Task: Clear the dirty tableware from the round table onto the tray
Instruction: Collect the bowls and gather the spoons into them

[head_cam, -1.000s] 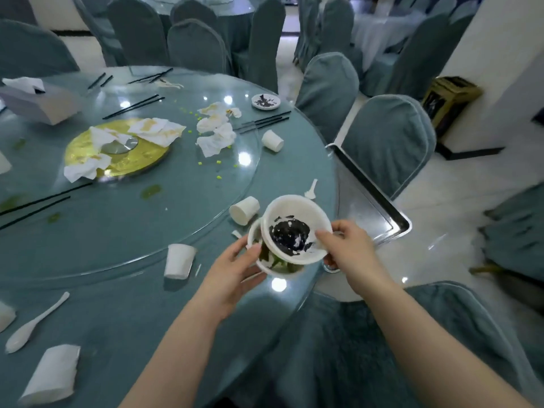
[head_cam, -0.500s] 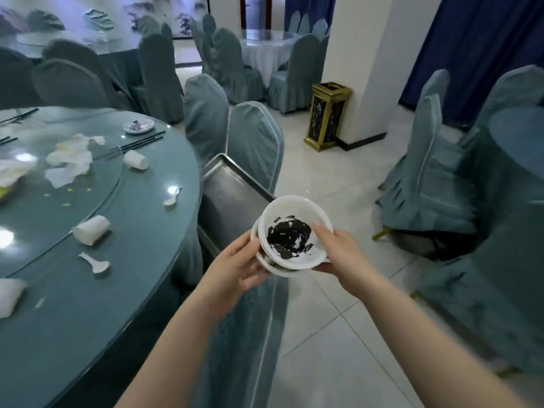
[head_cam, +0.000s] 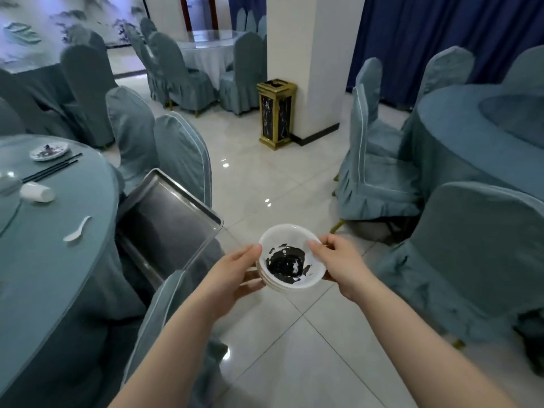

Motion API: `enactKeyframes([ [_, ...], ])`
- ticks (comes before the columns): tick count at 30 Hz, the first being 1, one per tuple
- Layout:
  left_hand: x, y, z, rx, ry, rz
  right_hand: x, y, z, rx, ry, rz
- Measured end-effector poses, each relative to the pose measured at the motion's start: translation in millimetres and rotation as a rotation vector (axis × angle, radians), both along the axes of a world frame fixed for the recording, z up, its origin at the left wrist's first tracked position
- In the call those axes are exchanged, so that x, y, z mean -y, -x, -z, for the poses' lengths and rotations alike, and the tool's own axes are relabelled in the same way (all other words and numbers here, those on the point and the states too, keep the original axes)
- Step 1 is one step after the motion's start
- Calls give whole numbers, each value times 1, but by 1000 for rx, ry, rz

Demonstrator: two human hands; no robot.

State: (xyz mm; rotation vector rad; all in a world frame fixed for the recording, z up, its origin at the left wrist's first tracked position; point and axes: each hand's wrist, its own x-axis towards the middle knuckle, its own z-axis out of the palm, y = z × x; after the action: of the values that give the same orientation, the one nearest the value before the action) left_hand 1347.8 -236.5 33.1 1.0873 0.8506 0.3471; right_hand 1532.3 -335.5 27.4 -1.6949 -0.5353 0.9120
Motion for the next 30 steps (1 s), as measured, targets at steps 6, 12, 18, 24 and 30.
enactKeyframes([
  [6,-47,-62,16,32,16,-63,-54,-57,5,28,51,25],
  [12,-153,-140,10,91,24,-168,-156,-132,-16,57,52,-14],
  [18,-265,-204,-9,140,8,-218,-271,-203,-46,83,43,-58],
  [24,-370,-258,-30,126,-19,-281,-383,-265,-61,-73,6,-146],
  [30,-496,-322,-51,156,-79,-397,-534,-337,-74,-83,-101,-244],
])
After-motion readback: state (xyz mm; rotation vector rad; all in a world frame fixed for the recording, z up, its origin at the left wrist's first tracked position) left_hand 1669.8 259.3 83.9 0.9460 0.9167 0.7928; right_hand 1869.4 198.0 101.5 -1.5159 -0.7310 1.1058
